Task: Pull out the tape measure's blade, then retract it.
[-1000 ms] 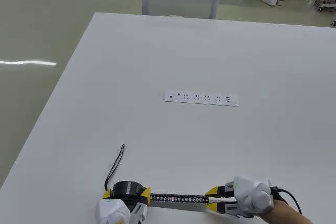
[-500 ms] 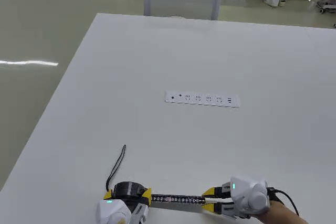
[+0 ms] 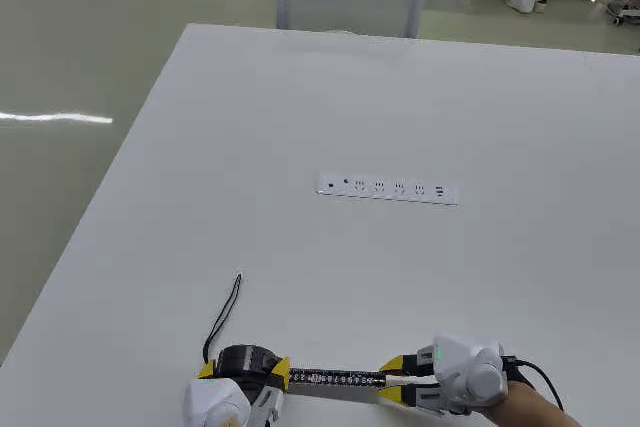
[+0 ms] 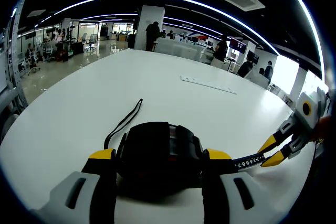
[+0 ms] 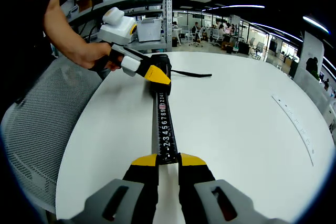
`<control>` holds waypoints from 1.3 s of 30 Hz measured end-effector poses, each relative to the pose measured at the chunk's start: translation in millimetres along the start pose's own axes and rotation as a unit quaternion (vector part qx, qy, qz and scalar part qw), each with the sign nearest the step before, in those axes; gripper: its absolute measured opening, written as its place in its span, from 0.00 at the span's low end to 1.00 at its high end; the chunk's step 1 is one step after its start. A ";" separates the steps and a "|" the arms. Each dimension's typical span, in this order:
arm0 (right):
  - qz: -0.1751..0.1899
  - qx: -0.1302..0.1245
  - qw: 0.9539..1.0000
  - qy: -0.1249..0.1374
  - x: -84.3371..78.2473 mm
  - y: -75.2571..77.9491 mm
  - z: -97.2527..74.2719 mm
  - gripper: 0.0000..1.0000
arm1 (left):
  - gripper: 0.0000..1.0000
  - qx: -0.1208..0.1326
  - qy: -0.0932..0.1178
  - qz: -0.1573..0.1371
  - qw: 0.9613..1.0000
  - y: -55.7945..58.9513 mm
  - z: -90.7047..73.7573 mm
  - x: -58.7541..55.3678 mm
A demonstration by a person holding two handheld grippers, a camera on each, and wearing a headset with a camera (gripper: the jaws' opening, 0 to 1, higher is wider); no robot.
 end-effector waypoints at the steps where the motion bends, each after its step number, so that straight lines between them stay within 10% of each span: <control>1: 0.001 0.001 1.000 0.000 0.2 -0.1 0.9 0.12 | 0.63 0.000 0.000 0.000 1.000 0.2 -0.2 0.3; 39: -0.004 0.009 1.000 0.011 14.9 -1.7 21.0 0.12 | 0.63 -0.003 -0.004 -0.005 1.000 -0.3 0.1 1.2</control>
Point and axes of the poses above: the centre of the closed fingertips' face, and the gripper's own axes: z roughly forward along the fingers, y roughly to its right, x roughly out of its top, the point moved 2 cm from there along -z, roughly backward along the fingers, and after that the axes turned 2 degrees about -x, right-handed, at the moved point
